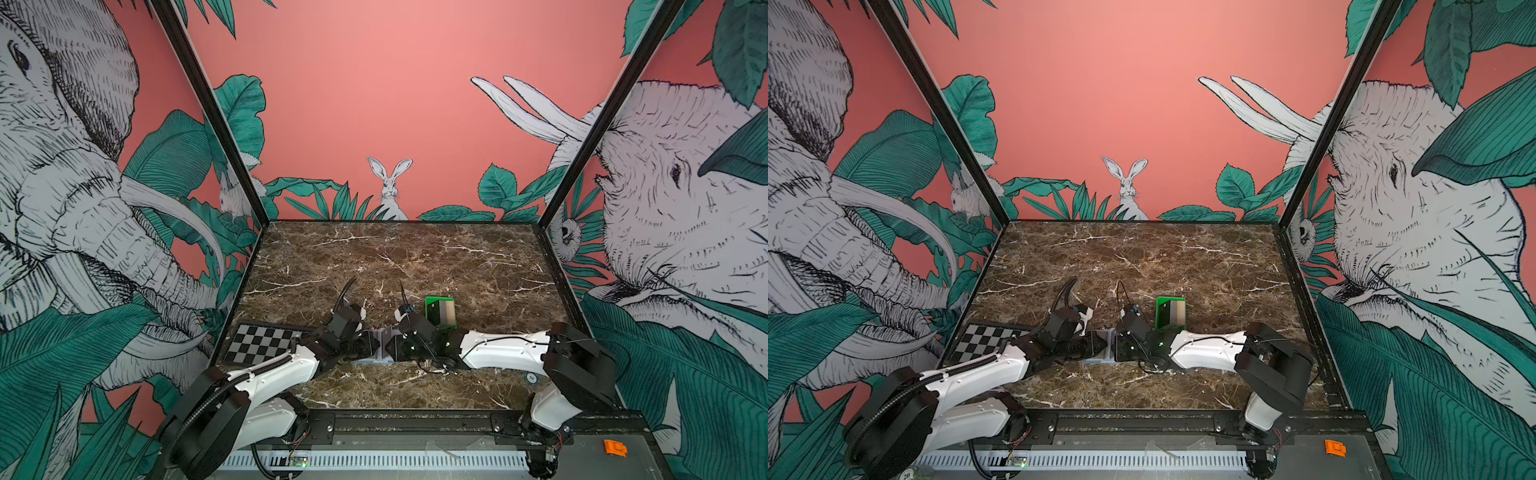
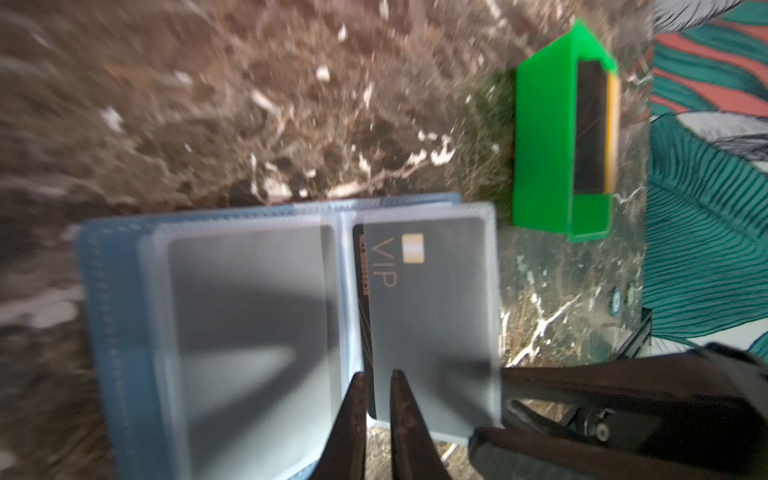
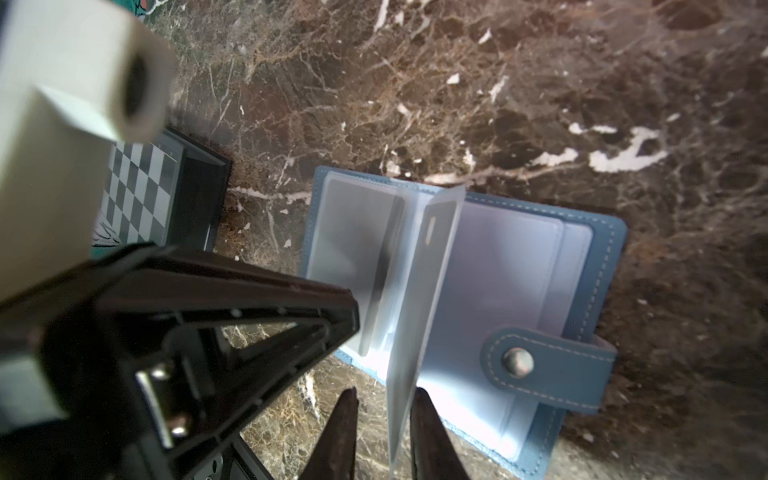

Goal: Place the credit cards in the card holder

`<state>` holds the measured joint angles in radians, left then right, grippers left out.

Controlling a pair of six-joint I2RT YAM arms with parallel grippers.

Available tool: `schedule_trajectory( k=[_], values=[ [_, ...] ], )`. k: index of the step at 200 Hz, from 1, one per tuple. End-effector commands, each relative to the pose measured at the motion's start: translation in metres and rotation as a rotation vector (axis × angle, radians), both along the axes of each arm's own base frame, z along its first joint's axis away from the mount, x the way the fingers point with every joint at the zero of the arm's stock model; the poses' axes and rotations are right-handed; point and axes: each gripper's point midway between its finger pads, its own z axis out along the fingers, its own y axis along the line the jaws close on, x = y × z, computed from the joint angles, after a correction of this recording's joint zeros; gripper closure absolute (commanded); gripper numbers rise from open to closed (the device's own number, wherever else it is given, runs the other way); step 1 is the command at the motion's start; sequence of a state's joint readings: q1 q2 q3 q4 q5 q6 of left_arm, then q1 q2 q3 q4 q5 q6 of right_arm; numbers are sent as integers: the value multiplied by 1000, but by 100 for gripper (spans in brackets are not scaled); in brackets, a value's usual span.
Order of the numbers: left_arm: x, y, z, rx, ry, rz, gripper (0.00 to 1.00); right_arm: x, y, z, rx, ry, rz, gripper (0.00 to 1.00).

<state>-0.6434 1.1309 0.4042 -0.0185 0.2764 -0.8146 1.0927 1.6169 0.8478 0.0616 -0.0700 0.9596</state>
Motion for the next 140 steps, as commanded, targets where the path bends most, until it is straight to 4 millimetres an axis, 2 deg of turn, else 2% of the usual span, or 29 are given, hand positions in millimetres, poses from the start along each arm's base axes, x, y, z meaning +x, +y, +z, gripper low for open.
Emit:
schedule_trajectory(
  k=[1, 34, 83, 140],
  values=[
    [8, 10, 18, -11, -36, 12, 84, 2, 4, 2, -30, -26, 13, 76],
    [10, 27, 29, -14, -55, 41, 82, 1, 21, 8, -17, -30, 52, 75],
    [8, 42, 27, -62, -38, 98, 81, -1, 49, 16, 3, -38, 109, 73],
    [3, 45, 29, -119, -65, 123, 78, -1, 47, 20, -7, -67, 132, 73]
  ],
)
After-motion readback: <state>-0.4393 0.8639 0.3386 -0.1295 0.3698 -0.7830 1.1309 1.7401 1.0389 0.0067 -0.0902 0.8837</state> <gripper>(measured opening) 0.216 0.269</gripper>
